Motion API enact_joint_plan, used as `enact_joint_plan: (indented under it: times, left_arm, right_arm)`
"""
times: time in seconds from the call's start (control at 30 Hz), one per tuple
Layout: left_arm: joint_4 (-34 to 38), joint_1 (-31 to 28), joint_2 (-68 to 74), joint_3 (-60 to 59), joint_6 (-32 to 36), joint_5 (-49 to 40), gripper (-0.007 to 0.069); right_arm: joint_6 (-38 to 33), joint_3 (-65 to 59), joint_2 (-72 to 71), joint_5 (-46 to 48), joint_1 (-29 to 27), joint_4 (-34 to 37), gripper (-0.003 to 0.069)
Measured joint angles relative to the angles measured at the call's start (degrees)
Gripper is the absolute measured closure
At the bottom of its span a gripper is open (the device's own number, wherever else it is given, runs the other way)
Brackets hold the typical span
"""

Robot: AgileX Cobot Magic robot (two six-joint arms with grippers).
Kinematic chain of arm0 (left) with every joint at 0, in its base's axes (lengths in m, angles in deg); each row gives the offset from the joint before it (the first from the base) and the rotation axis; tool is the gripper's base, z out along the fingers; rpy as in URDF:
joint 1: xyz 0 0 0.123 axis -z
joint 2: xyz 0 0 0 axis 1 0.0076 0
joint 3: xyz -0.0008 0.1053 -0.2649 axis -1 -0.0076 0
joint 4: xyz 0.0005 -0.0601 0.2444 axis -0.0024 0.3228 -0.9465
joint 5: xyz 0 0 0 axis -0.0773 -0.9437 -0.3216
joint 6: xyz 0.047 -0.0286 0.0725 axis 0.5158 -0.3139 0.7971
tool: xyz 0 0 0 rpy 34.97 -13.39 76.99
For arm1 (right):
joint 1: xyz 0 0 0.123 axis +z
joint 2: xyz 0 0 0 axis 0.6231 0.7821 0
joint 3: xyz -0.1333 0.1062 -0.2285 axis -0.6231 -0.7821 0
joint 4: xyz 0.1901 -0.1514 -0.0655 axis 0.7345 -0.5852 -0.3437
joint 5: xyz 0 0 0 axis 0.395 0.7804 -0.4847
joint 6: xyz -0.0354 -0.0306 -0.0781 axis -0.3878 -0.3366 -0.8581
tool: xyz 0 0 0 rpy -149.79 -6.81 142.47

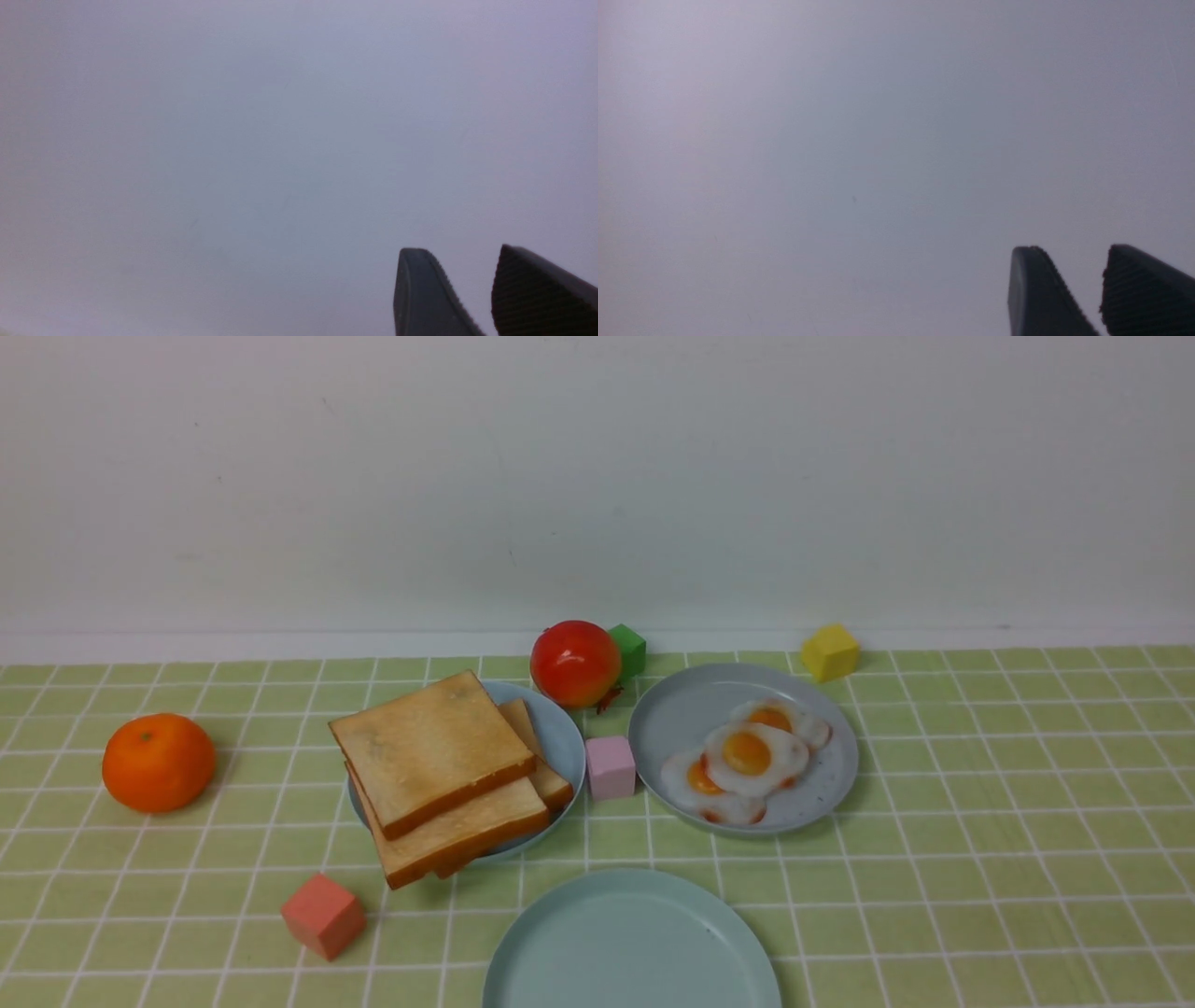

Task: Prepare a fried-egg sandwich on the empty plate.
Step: Use the left arm to grab a slice of bread

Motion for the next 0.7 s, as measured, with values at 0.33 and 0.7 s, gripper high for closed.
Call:
enact_joint_plan:
  times: [0.33, 0.7]
  left_arm:
    - [-1.6, 0.0, 7.4, 30.5, -4.4, -9.1, 0.0386]
    - [-2.6, 0.0, 36.7, 53.1, -11.3, -59.1, 0.0386]
  right_arm:
    - [17.5, 33.8, 13.0, 21.2, 0.0, 2.5, 0.0418]
    - [19.1, 53.8, 36.6, 60.3, 0.0, -7.4, 0.0418]
